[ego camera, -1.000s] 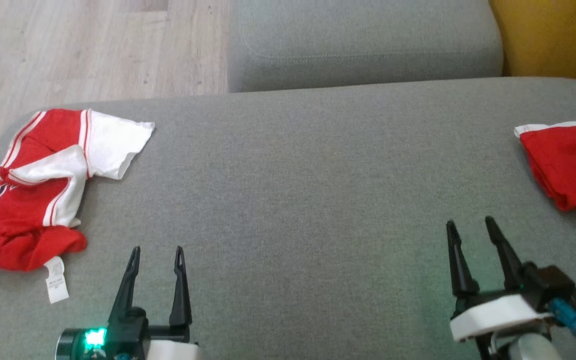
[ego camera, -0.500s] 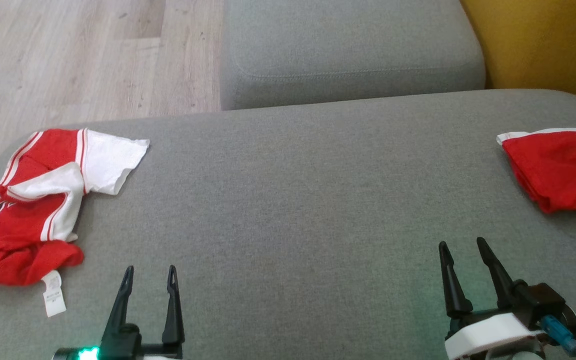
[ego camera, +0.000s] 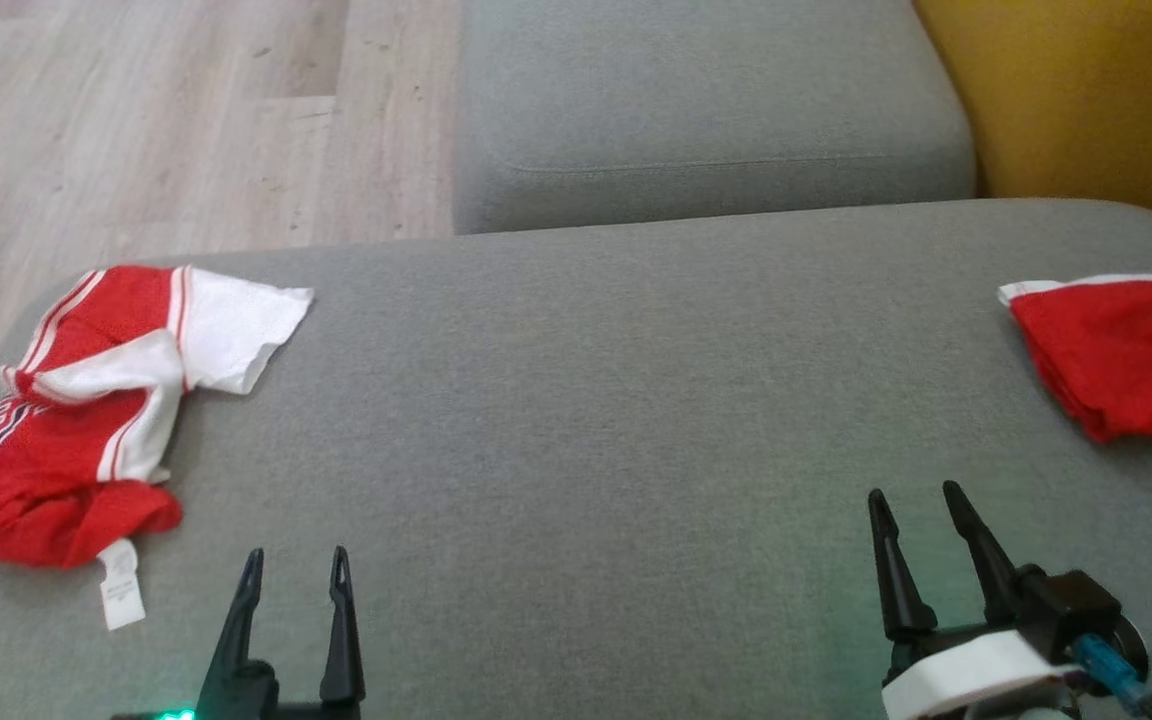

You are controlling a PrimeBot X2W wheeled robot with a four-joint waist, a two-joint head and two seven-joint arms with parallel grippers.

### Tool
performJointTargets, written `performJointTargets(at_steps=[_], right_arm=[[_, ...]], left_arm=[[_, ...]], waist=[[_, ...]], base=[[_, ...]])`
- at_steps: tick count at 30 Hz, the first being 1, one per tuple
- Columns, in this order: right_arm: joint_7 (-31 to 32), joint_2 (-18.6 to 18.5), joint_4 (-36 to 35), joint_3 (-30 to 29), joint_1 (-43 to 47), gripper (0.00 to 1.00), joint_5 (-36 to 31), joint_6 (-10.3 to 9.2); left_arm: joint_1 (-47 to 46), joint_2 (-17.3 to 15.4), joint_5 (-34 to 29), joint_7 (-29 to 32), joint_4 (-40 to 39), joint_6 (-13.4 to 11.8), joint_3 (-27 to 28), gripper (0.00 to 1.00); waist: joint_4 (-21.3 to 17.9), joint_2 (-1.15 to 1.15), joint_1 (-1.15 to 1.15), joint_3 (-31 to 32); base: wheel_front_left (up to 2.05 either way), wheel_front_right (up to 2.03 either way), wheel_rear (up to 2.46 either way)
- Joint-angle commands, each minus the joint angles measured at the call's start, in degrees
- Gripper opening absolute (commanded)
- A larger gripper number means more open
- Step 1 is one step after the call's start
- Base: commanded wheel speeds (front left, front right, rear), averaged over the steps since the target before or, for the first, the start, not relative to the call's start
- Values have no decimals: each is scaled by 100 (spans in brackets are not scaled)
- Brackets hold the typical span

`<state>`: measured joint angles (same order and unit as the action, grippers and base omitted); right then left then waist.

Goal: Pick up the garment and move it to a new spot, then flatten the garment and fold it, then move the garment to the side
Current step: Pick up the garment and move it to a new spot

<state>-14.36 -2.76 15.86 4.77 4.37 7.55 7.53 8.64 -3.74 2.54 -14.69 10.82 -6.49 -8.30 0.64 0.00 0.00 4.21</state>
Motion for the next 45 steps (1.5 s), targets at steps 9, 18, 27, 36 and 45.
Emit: performJointTargets(at_steps=[9,18,27,36,45], right_arm=[[-63,-12,-164,109,13,100,-4,-4],[-63,-12,-189,156,-20,100,-19,-4],[-63,-12,-125,406,-243,100,-69,-4],[-63,-408,-246,282,-458,100,-215,-4],[-63,-1292,-669,73,-1067,100,-345,-4]], left_arm=[[-184,60,40,-31,-176,-48,267,100],[-328,29,50,-31,-50,78,422,100],[-267,-10,130,-31,-296,-17,925,100],[-1058,35,34,-31,-1072,-242,1105,100],[-3663,-321,7,215,27,167,898,100]], waist=[[936,0,0,2],[2145,0,0,-83],[2797,0,0,-287],[2902,0,0,-957],[2587,0,0,-2181]], base=[[0,0,0],[0,0,0],[0,0,0],[0,0,0],[0,0,0]])
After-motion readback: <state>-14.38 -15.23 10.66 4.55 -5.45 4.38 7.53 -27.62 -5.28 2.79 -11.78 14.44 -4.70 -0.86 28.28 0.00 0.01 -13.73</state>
